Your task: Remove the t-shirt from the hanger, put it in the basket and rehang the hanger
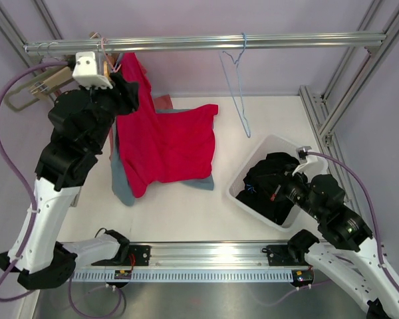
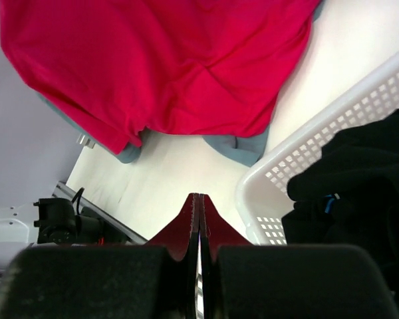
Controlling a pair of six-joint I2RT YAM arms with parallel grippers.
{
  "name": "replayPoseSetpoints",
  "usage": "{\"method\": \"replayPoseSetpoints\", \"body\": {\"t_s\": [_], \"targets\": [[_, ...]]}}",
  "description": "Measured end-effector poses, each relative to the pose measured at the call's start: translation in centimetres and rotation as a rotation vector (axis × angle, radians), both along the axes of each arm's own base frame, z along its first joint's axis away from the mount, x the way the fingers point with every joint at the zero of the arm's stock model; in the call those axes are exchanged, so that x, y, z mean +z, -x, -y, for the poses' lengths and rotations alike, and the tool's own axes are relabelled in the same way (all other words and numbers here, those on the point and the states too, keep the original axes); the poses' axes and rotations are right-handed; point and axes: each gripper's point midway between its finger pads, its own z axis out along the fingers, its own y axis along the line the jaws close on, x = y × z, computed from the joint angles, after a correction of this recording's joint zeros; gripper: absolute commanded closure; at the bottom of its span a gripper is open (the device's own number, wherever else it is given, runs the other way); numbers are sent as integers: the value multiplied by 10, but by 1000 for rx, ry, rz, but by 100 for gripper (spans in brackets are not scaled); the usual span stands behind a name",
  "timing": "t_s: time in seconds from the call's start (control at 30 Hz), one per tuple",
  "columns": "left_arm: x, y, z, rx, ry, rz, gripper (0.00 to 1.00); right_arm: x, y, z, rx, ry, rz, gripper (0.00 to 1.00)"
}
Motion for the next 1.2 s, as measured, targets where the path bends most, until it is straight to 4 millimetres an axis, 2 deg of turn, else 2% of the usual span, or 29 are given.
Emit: {"method": "replayPoseSetpoints", "body": {"t_s": [0.03, 0.07, 0.13, 0.3, 0.43, 0.57, 0.83, 0.97, 1.2], "targets": [[-4, 1, -7, 17, -2, -9, 50, 0, 0, -3, 12, -5, -1, 100], [-16, 2, -29, 67, 4, -40, 49, 0, 0, -7, 27, -10, -4, 100], [-40, -2, -44, 107, -7, -106, 49, -3, -1, -13, 52, -14, -14, 100], [-96, -22, -51, 145, -53, -278, 50, -10, -1, -27, 101, -6, -45, 100], [-120, -31, -67, 202, -66, -352, 51, -11, 7, -38, 152, -5, -49, 100], [-122, -34, -79, 239, -62, -357, 51, -16, 13, -52, 199, 11, -65, 100], [-119, -45, -75, 232, -65, -359, 52, -34, 22, -79, 260, 76, -98, 100], [-124, -56, -75, 244, -75, -377, 56, -40, 24, -85, 268, 99, -104, 100], [-129, -70, -81, 288, -103, -386, 57, -38, 25, -90, 270, 101, -89, 100]]}}
